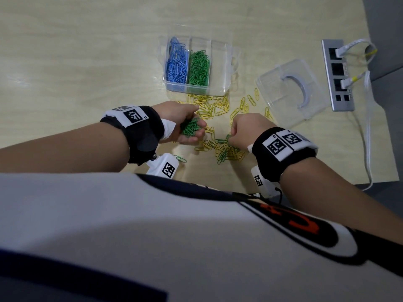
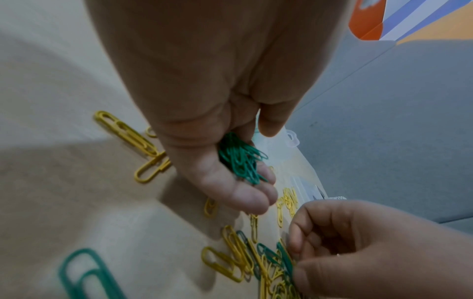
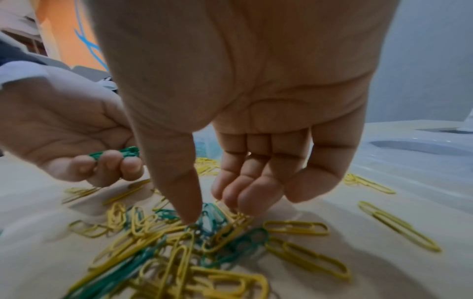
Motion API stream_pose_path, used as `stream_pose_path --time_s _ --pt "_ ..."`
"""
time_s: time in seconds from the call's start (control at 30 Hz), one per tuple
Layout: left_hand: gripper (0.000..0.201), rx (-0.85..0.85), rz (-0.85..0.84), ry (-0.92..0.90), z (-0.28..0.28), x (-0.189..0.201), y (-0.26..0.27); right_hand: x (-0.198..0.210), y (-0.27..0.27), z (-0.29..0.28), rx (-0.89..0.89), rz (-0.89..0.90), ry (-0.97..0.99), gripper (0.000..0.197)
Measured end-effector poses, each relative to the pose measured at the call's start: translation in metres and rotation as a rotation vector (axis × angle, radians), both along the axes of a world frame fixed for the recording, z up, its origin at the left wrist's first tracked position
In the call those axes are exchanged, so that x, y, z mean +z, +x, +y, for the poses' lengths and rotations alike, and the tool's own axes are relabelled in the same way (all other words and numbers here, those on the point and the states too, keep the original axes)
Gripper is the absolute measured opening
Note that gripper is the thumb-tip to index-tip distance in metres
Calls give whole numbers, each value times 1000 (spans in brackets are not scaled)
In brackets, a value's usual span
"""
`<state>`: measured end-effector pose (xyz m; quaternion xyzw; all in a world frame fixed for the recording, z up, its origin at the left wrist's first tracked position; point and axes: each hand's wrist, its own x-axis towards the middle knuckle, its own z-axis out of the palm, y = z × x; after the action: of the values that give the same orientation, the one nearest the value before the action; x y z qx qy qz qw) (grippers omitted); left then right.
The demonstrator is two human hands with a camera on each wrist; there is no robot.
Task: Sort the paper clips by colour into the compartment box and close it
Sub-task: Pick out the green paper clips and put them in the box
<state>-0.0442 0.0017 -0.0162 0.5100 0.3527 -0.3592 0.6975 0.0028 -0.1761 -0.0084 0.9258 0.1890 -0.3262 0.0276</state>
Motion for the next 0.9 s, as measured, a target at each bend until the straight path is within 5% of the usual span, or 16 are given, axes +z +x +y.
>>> stream_pose_path --time_s 0.37,0.7,0.9 --pt "45 -9 -15 4 3 1 -2 -15 12 -8 -108 -117 211 14" --pt "45 -18 -7 12 4 2 0 -22 10 4 83 -145 31 19" --pt "48 -28 -5 12 4 4 1 -8 8 8 94 -216 185 9"
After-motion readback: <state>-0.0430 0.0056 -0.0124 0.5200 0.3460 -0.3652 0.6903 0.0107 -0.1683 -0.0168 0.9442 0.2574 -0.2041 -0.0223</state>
